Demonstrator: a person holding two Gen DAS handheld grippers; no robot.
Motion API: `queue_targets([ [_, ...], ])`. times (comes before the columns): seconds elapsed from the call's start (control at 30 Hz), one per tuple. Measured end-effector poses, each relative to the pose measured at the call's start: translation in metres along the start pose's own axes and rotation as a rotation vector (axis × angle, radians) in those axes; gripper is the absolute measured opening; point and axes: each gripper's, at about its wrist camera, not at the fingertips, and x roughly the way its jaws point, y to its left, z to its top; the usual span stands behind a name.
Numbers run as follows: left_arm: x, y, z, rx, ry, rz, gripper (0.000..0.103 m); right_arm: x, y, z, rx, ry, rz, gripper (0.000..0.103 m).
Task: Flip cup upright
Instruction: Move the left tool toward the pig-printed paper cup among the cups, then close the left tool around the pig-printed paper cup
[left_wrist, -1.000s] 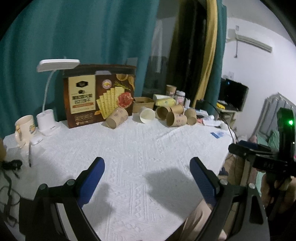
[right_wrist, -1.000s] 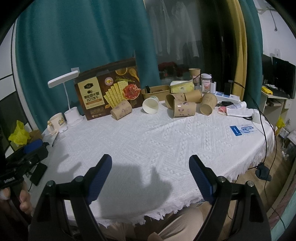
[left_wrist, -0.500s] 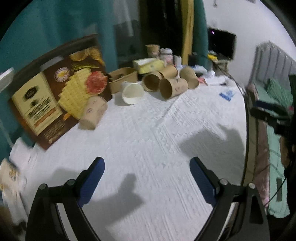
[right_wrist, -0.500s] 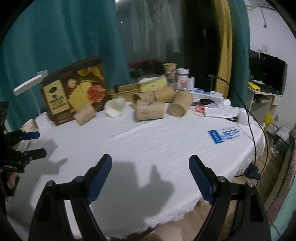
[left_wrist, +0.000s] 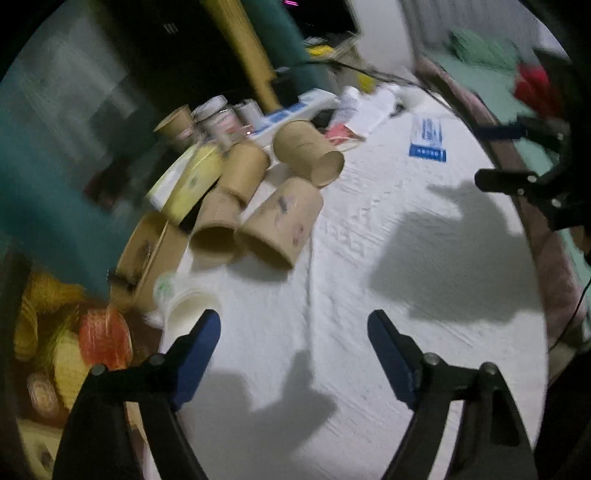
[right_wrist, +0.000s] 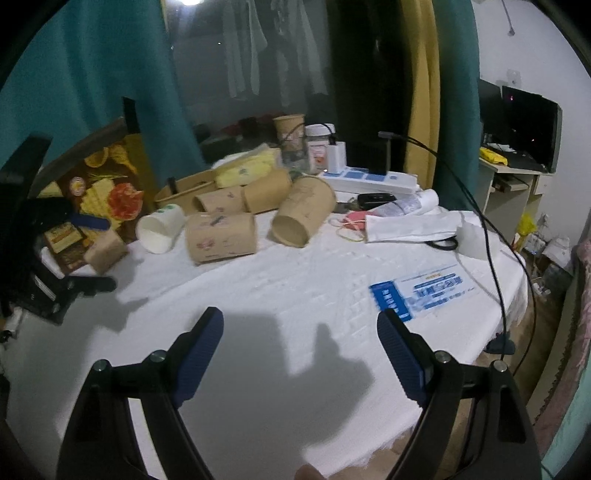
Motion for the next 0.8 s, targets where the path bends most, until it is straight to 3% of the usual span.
queue_targets([
  [0.2,0.043,0.018,0.058,0.108,0.037,-0.065,0.077,0.021,-0.015,0.008,0.021,-0.015,-0.017,0.084],
  [0.3,0.063,0.012,0.078,0.213,0.059,-0.098,0.076,0.029,-0.02,0.011,0.051,-0.015,-0.007,0.084],
  [0.37,0.078,0.004,0.089,0.297,0.073,-0.08,0.076,0.032,-0.022,0.013,0.06,-0.011,-0.004,0.084],
  [0.5,0.102,-0.001,0.098,0.352,0.108,-0.061,0.075,0.036,-0.026,0.014,0.061,0.009,0.0,0.084],
  [0.8,0.13,-0.002,0.086,0.395,0.185,-0.046,0.06,0.04,-0.03,0.006,0.07,0.038,-0.033,0.084],
])
